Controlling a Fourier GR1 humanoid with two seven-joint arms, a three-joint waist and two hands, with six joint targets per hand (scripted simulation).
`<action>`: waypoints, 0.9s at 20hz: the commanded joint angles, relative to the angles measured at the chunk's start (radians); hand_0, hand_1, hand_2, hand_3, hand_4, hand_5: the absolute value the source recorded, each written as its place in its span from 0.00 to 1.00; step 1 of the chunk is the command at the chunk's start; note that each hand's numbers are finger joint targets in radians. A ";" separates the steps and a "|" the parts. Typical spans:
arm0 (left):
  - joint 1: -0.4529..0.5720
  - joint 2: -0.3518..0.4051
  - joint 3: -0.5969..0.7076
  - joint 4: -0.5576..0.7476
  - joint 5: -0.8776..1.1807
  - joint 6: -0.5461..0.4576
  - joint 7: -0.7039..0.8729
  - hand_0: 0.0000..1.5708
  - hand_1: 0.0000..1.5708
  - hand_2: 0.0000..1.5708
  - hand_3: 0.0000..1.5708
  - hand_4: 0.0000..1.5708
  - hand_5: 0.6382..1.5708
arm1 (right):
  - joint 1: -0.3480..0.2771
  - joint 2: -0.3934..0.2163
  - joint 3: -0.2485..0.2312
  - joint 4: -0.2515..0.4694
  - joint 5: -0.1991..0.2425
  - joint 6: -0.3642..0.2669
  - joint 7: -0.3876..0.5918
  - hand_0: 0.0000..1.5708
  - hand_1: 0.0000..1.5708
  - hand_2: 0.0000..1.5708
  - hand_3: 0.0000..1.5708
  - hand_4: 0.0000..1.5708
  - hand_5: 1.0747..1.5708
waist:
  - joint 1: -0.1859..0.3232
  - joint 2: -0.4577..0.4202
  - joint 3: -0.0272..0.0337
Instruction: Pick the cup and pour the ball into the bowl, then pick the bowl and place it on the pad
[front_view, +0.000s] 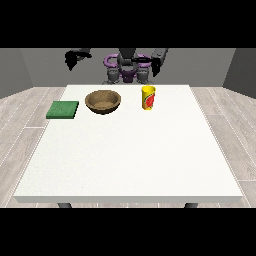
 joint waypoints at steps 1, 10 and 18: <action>-0.069 -0.001 0.045 0.153 0.006 0.036 -0.143 0.00 0.00 0.00 0.00 0.00 0.91 | -0.029 -0.044 -0.049 0.063 -0.024 0.067 -0.075 0.00 0.00 0.00 0.00 0.17 1.00 | -0.025 0.053 -0.0002; -0.278 0.027 0.212 0.401 0.035 -0.030 -0.217 0.00 0.00 0.00 0.00 0.00 0.87 | -0.124 -0.095 -0.111 0.229 -0.014 0.119 -0.174 0.00 0.00 0.00 0.00 0.15 1.00 | -0.034 0.110 -0.0001; -0.356 0.049 0.332 0.690 0.055 0.002 -0.405 0.22 0.22 0.00 0.00 0.00 0.90 | -0.122 -0.135 -0.125 0.174 -0.060 0.180 -0.128 0.00 0.00 0.00 0.00 0.17 1.00 | -0.100 0.147 -0.0008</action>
